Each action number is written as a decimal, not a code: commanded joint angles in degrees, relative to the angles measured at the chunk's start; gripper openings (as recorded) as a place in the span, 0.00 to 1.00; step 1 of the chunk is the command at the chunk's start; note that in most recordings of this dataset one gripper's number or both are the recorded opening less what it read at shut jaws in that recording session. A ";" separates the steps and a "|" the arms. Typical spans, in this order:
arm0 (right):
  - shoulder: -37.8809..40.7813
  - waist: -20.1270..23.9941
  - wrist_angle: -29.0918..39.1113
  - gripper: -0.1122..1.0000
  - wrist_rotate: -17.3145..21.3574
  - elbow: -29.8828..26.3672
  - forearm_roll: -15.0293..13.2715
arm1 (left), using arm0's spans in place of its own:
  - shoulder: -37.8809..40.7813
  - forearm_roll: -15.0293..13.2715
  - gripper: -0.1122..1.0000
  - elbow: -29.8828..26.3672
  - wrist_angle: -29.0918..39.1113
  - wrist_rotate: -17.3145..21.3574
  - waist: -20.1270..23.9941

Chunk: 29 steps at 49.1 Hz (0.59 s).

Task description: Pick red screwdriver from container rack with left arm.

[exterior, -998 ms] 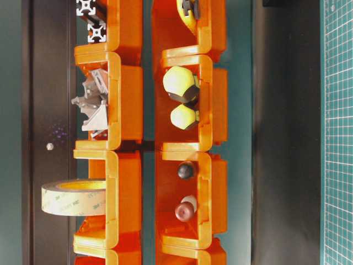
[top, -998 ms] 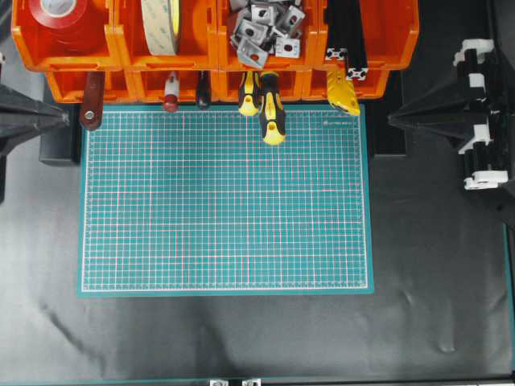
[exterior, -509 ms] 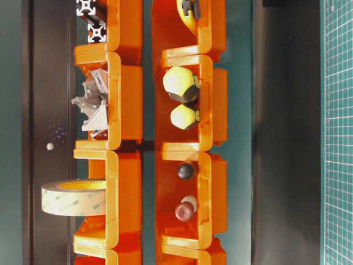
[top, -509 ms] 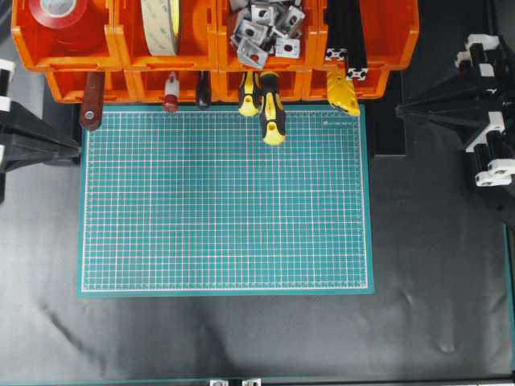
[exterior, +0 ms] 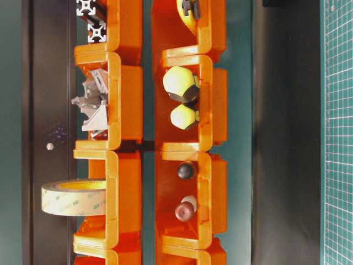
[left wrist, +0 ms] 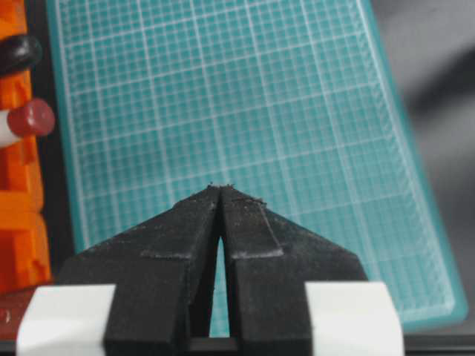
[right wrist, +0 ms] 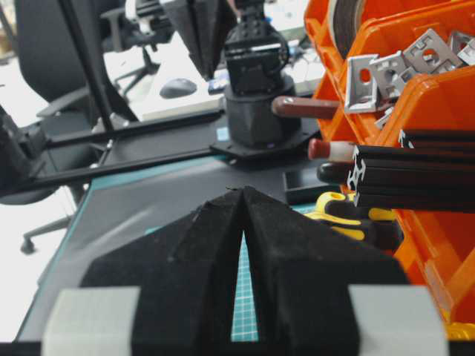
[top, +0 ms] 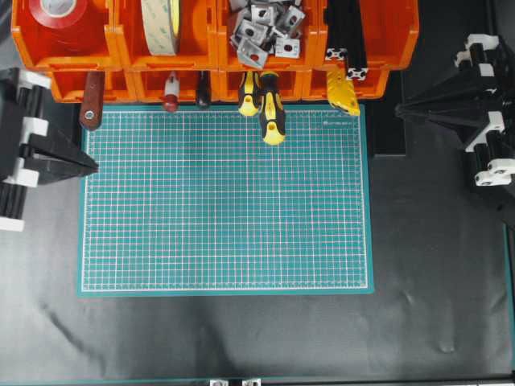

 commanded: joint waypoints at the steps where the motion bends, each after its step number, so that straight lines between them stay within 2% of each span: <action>1: 0.53 -0.18 -0.35 0.10 0.09 -1.93 0.18 | 2.64 4.13 0.11 -18.28 5.45 -0.09 -2.11; 4: 0.70 -0.26 -0.26 0.10 0.18 -1.93 0.18 | 4.39 7.38 0.11 -19.78 8.53 -0.35 -3.52; 6: 0.70 -0.26 -0.35 0.10 0.18 -1.93 0.18 | 5.45 10.63 0.11 -20.48 9.93 -0.97 -4.66; 11: 0.79 -0.09 -0.09 0.10 0.35 -1.93 0.35 | 8.00 22.85 0.11 -21.62 10.37 -4.39 -8.26; 16: 1.14 0.18 0.62 0.10 1.23 -1.85 0.44 | 10.99 35.60 0.11 -22.59 12.39 -11.87 -11.43; 19: 1.41 0.18 0.97 0.10 1.67 -1.76 0.44 | 13.10 41.48 0.11 -22.76 14.85 -15.91 -13.18; 21: 1.67 0.18 1.05 0.10 1.85 -1.67 0.44 | 14.50 43.68 0.11 -22.76 16.61 -17.84 -14.24; 29: 2.11 0.53 1.05 0.10 1.85 -1.67 0.44 | 20.04 43.77 0.11 -22.41 22.85 -19.86 -16.52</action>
